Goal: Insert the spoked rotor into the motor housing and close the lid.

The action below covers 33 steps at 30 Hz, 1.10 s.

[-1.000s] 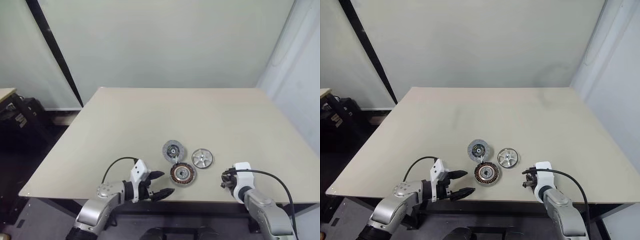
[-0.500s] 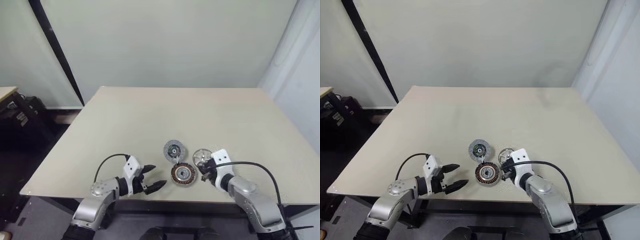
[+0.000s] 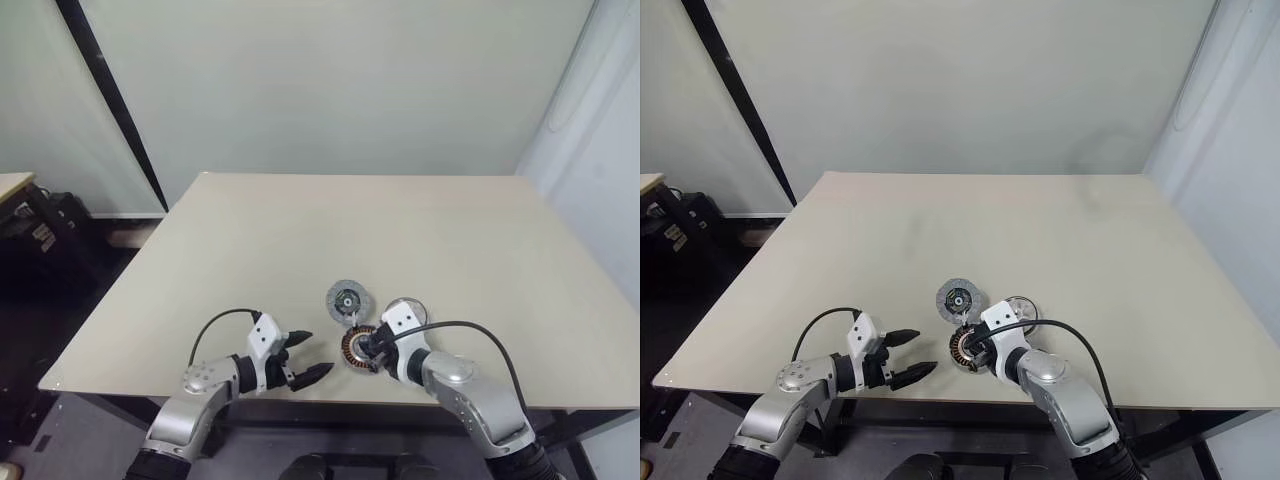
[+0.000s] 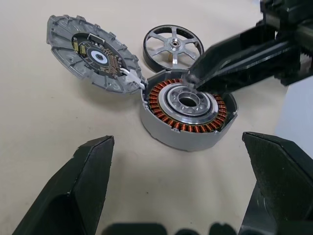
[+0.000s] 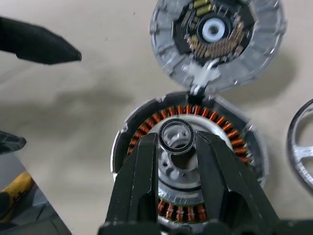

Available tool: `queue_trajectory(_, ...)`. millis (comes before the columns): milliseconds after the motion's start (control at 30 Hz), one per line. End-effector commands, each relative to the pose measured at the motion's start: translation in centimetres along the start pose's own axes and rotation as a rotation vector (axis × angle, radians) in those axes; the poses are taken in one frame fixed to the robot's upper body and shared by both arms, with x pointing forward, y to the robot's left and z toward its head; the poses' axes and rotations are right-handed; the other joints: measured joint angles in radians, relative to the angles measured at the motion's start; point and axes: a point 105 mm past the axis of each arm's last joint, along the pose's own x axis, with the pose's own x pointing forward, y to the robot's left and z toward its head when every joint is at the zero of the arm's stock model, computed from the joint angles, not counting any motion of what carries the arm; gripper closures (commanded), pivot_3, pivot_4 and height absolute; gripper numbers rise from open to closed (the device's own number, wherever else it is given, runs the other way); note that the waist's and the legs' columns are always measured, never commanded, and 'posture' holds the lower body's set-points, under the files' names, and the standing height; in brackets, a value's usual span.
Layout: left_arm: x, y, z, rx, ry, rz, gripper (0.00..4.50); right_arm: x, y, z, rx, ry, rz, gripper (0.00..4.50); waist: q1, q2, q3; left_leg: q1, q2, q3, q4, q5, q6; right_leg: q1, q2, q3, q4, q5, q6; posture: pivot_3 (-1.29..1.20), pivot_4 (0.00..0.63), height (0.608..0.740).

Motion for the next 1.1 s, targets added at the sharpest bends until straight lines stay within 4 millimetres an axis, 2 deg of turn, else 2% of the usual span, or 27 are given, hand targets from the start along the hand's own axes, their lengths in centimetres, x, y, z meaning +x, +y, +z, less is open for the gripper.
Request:
queue_trajectory(33,0.20,-0.24,1.23,0.050,-0.034,-0.010,0.00,0.12,-0.03,1.38,-0.031,-0.047,0.003,3.70,0.000,0.000,0.000,0.000,0.000,0.000,0.000,0.000,0.000,0.000,0.000,0.000,0.000,0.000,0.000,0.00,0.000,0.740)
queue_trajectory(1100,0.39,-0.35,1.14,0.053,-0.034,-0.005,0.00,0.73,-0.42,0.62,-0.041,-0.024,-0.007,3.70,-0.001,0.000,0.000,0.003,0.000,0.001,0.000,0.002,0.003,0.003,0.001,0.000,0.001,0.000,0.000,0.00,0.000,0.740)
